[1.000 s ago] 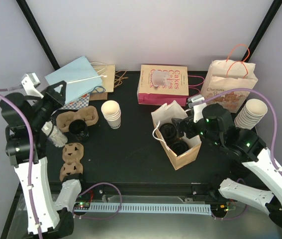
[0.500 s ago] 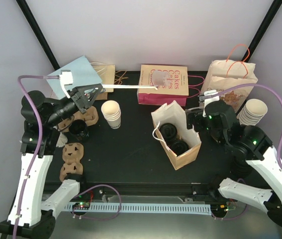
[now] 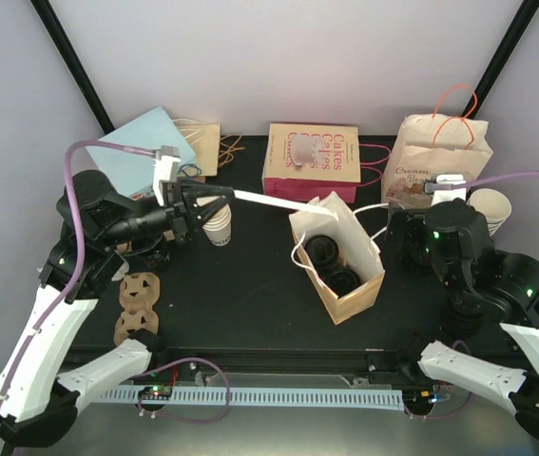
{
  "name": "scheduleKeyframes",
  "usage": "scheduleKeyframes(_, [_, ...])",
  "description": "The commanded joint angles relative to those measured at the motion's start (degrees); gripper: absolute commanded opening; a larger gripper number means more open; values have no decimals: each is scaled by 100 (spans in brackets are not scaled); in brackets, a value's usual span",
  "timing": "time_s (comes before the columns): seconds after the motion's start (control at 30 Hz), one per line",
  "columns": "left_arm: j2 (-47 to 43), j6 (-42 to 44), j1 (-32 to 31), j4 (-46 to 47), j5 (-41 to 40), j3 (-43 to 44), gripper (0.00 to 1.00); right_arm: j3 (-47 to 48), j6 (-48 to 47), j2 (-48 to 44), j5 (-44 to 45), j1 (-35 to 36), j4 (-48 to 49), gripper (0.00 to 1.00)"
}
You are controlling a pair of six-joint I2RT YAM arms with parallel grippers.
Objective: Pack the takeout coffee
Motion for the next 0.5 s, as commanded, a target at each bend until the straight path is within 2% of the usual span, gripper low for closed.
scheduleKeyframes(0.0, [176, 843, -850, -717, -564, 406, 2, -7, 169, -142, 284, -31, -98, 98])
scheduleKeyframes(0.17, [458, 1321, -1673, -1372, -1355, 828, 2, -1, 170, -203, 283, -32, -119, 99])
scheduleKeyframes(0.37, [1303, 2114, -2944, -2624, -2575, 1887, 2, -30, 156, -217, 311, -30, -171, 100])
scheduleKeyframes(0.47, [1673, 2270, -3234, -2930, -3081, 2193, 2, -57, 181, -231, 277, -35, -159, 100])
